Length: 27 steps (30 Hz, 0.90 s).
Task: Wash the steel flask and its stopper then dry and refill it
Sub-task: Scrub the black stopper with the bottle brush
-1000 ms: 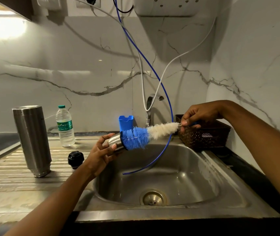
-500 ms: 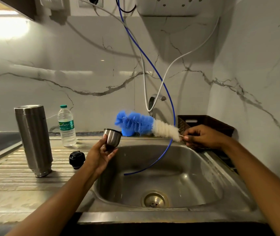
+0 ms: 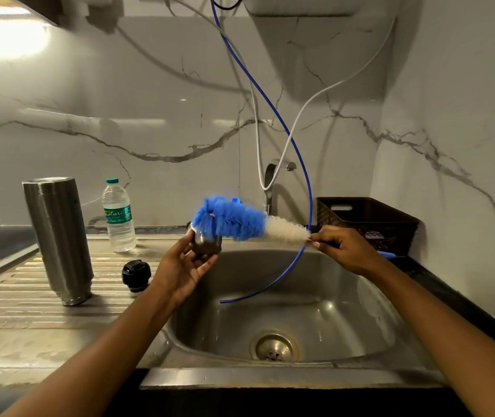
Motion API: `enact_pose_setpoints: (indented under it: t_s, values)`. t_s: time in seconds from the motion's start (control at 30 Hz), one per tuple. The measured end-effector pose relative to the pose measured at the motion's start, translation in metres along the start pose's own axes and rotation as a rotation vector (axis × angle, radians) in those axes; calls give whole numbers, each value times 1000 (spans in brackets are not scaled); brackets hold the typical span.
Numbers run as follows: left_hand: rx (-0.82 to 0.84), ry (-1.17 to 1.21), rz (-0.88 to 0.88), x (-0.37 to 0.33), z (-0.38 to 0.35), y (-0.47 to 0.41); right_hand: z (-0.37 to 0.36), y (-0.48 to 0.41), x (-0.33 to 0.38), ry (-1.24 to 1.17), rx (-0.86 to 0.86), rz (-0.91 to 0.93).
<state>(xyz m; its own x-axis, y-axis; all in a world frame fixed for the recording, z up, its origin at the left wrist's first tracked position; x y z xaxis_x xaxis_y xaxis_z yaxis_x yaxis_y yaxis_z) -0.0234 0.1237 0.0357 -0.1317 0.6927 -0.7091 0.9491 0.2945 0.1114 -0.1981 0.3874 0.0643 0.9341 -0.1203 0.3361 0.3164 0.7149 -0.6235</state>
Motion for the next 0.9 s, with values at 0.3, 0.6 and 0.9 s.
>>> enact_pose_setpoints:
  t_s: [0.3,0.6,0.9]
  values:
    - [60,-15,23,2,-3,0,-8,5,-7,-31,12,-13]
    - [113,-26,55,1,-6,4,-9,9,-8,-23,1,-45]
    - [183,-77,98,5,-8,3,-9,10,-6,16,-53,-20]
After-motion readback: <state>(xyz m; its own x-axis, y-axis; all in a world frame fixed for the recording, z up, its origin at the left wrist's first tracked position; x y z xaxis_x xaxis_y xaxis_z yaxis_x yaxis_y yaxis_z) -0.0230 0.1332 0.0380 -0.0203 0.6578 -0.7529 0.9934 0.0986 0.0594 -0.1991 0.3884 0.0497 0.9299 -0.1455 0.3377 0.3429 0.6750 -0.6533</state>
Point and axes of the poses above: each hand's wrist, its own y-axis away from the middle knuckle, its own z-axis out of the back of the hand, x = y × z, the point moved 2 cm from there along -y, towards the middle knuckle, and after that the axes turned 13 degrees about z, right-handed, at the moved point
